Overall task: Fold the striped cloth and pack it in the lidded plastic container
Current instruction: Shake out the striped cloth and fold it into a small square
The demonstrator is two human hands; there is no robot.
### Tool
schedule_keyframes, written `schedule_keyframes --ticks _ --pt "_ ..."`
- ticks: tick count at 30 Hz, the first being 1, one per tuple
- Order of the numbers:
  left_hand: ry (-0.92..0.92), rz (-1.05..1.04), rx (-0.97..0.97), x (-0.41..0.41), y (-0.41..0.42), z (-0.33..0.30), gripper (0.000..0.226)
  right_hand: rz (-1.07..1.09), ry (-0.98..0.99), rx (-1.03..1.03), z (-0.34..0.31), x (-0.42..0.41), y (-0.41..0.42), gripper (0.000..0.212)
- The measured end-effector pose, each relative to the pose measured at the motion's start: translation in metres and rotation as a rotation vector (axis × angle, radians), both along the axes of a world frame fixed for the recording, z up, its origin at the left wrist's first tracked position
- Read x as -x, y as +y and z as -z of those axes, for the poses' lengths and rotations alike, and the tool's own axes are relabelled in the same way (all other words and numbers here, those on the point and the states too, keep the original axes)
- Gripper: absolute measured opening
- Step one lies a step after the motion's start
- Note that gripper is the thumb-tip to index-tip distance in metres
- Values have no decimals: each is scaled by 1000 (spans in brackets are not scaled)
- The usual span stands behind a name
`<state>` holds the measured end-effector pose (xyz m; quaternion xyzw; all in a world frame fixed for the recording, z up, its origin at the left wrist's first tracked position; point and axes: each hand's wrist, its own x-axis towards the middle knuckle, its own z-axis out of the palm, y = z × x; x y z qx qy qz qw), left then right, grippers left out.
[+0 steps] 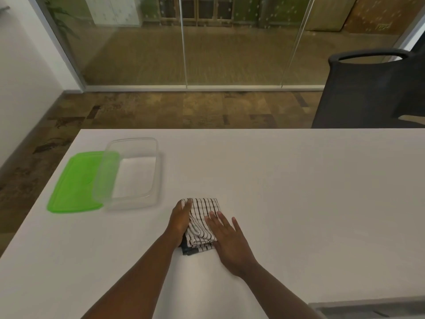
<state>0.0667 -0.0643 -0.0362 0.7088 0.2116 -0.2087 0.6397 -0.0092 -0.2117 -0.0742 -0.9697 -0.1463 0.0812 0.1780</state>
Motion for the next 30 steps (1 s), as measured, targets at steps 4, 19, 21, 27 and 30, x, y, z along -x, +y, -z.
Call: schedule_keyframes --ticks 4,19,21,27,30 --pt "58 -120 159 6 4 9 41 -43 -125 45 -6 3 9 56" --pt "22 153 -177 -13 20 3 33 -35 129 43 0 2 28 56" --pt "-79 206 -463 -17 26 3 36 -42 136 50 1 3 29 57" --pt "-257 177 -563 -11 33 21 20 -65 41 156 -6 10 33 64" --pt "-274 163 -551 -13 33 27 18 -55 -30 274 -11 11 31 68"
